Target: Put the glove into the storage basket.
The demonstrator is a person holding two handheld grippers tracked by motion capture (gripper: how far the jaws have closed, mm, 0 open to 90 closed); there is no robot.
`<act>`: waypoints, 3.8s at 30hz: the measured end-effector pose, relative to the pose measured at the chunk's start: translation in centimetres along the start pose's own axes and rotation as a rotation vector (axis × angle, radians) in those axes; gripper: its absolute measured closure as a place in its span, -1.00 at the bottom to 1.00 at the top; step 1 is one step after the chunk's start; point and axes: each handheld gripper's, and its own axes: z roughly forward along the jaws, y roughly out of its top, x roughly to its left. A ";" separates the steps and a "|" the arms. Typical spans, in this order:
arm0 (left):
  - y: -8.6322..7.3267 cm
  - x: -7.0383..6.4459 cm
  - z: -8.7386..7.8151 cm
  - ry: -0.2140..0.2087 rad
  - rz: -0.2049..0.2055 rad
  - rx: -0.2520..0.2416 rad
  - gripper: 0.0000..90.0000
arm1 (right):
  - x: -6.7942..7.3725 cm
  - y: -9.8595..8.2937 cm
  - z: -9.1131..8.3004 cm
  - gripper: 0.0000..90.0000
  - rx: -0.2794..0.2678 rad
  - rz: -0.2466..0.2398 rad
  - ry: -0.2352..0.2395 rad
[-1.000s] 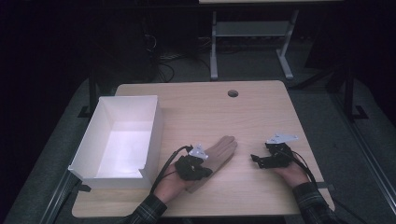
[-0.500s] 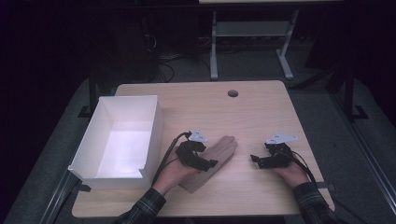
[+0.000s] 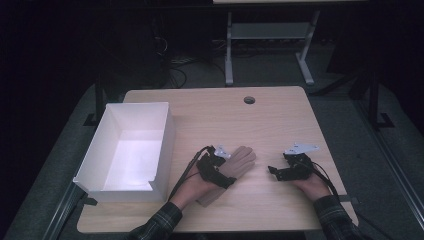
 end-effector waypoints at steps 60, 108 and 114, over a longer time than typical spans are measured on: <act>6.6 3.1 -12.8 -0.136 -0.077 -0.114 0.51 | 0.2 0.0 0.0 -0.63 -0.002 0.006 0.001; -6.6 13.1 -24.4 0.182 -0.391 -0.204 0.51 | 0.2 0.0 0.0 -0.63 -0.002 0.001 0.000; -8.7 14.1 -22.6 0.223 -0.431 -0.160 0.50 | 0.2 0.0 0.0 -0.63 -0.002 0.002 0.000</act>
